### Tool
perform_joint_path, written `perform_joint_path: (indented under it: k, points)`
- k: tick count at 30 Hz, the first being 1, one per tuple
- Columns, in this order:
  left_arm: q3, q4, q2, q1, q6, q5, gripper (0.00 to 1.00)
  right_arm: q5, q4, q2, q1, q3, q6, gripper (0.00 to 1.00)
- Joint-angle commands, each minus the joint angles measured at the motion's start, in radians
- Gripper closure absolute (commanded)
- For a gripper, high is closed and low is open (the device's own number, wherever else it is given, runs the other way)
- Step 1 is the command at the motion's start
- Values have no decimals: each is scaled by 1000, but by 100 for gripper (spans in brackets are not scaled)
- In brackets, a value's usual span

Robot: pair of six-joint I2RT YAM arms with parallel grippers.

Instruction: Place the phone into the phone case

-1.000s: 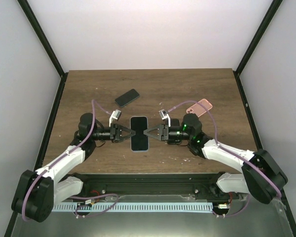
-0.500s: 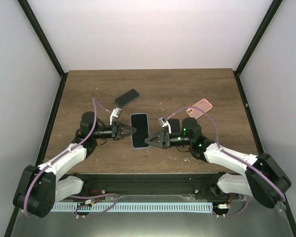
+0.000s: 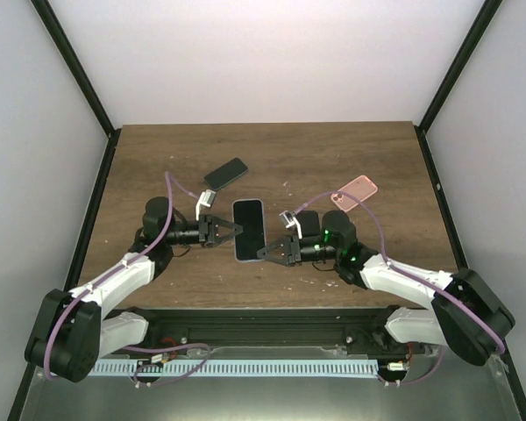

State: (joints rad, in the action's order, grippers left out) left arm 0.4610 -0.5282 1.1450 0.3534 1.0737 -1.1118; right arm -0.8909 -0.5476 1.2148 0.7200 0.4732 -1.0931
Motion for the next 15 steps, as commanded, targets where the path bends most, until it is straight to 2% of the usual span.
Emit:
perform_joint_path:
  k: [1, 7, 11, 15]
  points:
    - [40, -7, -12, 6, -68, -1, 91, 8, -85, -11, 7, -19, -47, 99]
    - [64, 94, -31, 6, -137, 6, 91, 19, -77, -16, 8, -21, -53, 97]
    - [69, 79, -44, 6, -114, -14, 91, 44, -18, -40, 7, -9, -3, 75]
    - [85, 103, -65, 7, -112, -50, 91, 127, 135, -107, 4, 40, 111, 48]
